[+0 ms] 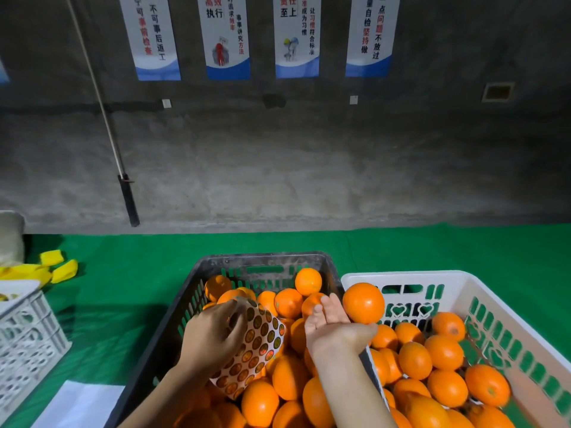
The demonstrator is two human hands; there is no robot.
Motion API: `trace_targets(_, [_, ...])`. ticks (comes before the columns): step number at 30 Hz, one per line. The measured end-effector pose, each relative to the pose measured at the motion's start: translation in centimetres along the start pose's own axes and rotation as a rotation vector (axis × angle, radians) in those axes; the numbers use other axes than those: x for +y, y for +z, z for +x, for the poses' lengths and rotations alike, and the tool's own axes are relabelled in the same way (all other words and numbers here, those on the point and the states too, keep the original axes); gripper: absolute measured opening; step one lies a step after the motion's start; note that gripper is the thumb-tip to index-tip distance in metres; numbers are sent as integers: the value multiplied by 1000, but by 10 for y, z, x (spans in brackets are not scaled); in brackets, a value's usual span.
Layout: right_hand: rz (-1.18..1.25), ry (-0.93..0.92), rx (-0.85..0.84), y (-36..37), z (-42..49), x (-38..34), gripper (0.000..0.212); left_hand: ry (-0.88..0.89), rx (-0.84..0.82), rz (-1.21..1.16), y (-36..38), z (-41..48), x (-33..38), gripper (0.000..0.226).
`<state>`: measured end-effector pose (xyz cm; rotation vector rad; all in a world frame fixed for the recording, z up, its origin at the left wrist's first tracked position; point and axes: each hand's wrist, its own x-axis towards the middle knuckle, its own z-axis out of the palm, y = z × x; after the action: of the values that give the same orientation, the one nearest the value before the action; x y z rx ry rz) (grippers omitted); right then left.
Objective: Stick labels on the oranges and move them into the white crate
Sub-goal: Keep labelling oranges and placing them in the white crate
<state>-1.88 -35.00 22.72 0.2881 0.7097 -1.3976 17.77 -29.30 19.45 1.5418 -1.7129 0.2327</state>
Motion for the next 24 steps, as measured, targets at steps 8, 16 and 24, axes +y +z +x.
trace_targets(8, [-778, -256, -160, -4, -8, 30, 25, -247, -15, -203, 10, 0, -10, 52])
trace_targets(16, [-1858, -1011, -693, -27, -2, 60, 53, -211, -64, -404, 8, 3, -10, 26])
trace_targets(24, [-1782, -991, -532, -18, -6, 54, 36, -206, 19, -424, 8, 1, -11, 23])
